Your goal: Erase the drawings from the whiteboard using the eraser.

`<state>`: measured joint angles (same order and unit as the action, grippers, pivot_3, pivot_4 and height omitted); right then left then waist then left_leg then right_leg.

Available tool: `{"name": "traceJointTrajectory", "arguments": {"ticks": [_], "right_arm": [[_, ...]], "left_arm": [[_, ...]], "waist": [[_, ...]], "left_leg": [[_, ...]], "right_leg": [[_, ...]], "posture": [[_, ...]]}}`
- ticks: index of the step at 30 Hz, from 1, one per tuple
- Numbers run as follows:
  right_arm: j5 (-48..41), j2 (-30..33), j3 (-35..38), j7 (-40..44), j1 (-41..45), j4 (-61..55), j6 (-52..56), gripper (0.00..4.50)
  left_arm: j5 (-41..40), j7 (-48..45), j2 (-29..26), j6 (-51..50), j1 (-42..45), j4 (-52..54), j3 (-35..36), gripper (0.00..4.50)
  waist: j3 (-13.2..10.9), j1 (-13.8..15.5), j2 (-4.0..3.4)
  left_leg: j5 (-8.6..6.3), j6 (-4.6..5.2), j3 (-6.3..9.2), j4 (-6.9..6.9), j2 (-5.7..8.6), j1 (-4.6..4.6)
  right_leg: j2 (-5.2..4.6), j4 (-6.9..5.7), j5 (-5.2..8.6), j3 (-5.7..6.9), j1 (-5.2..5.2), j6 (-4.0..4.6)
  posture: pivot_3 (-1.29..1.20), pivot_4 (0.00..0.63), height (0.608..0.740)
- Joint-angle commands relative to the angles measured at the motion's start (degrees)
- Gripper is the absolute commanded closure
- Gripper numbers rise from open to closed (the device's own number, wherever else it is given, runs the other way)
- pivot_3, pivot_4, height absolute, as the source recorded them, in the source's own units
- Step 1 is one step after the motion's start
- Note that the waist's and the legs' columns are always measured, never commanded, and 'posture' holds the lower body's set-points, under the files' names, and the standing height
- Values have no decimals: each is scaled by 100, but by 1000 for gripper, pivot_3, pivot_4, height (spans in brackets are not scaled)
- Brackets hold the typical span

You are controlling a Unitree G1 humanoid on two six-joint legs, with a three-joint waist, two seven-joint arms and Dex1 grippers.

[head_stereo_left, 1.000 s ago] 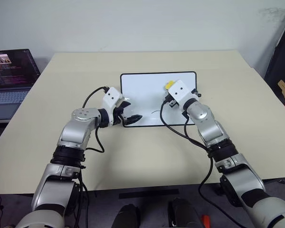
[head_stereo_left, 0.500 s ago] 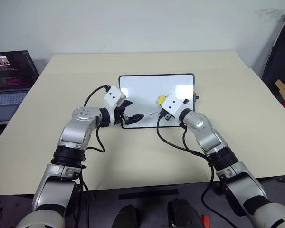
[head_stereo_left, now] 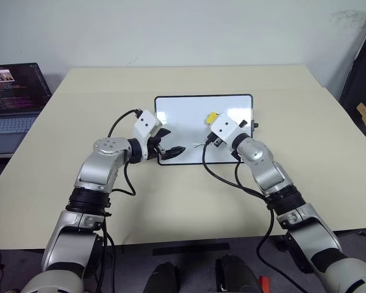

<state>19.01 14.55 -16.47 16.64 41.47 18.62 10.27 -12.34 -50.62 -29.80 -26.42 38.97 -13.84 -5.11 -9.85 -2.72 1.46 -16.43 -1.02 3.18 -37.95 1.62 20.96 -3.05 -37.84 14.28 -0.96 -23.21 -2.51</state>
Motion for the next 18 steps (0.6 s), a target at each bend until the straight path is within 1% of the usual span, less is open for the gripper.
{"name": "traceJointTrajectory", "arguments": {"ticks": [1,5,8,11,15,17,18], "right_arm": [[82,158,-57,266,-314,2,430,3217],[45,214,-54,421,-563,-226,653,3217],[-40,158,62,368,-570,-310,639,3217],[-395,-54,455,90,-427,-424,351,3217],[-1301,-406,1157,96,-396,-1056,148,3218],[-1755,-519,1412,218,-505,-1456,274,3218],[-2181,-603,1552,402,-642,-1816,495,3218]], "left_arm": [[-59,22,-1,-2,61,209,110,0],[-57,27,14,3,66,183,110,0],[-36,48,29,32,73,141,103,0],[-29,73,42,54,81,132,114,0],[-114,230,114,241,82,132,306,0],[-193,210,117,299,41,210,383,0],[-236,174,94,331,-24,305,420,0]], "waist": [[0,9,0],[1,19,2],[2,19,2],[1,18,2],[-13,35,4],[-13,37,4],[-13,40,4]], "left_leg": [[0,0,0,0,0,0],[0,0,0,-1,1,-4],[0,0,0,-3,1,-7],[1,0,0,-3,1,-7],[1,-1,1,-1,0,0],[1,-1,4,-1,-1,15],[0,-1,4,0,-3,21]], "right_leg": [[0,-1,0,0,1,0],[1,-5,0,1,4,0],[2,-8,0,0,5,0],[2,-9,-1,1,6,0],[1,-10,-1,0,-2,0],[-1,-4,-1,1,-15,0],[-1,1,0,1,-20,0]], "posture": [[0,150,740],[0,150,740],[0,150,740],[0,150,740],[0,150,740],[0,150,740],[0,150,740]]}}
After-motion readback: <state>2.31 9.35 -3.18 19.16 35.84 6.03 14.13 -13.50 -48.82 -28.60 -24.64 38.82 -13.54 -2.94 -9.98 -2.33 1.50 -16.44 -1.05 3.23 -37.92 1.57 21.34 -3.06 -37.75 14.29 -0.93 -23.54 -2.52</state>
